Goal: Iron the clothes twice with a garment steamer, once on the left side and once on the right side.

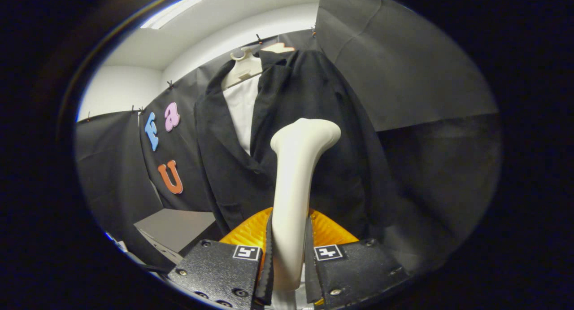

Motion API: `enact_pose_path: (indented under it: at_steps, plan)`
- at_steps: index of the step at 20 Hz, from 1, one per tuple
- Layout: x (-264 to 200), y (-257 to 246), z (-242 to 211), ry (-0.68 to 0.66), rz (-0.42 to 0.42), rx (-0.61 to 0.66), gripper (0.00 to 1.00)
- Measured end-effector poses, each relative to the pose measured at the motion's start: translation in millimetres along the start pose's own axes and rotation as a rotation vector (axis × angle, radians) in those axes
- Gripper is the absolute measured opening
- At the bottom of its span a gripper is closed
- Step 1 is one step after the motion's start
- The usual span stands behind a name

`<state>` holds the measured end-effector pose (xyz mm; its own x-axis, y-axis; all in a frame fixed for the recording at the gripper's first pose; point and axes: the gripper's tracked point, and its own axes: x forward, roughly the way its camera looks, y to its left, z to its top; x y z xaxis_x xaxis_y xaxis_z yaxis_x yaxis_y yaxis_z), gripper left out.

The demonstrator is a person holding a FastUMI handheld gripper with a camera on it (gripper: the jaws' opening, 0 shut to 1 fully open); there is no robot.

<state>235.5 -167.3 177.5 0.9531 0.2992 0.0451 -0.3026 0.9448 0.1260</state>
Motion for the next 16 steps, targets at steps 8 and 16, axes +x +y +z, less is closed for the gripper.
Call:
enact_pose_path:
  at_steps: [8, 16]
  plan:
    - [-9, -3, -55, 0.092, -0.039, 0.026, 0.31]
    - [-18, -14, -99, 0.161, -0.078, 0.077, 0.31]
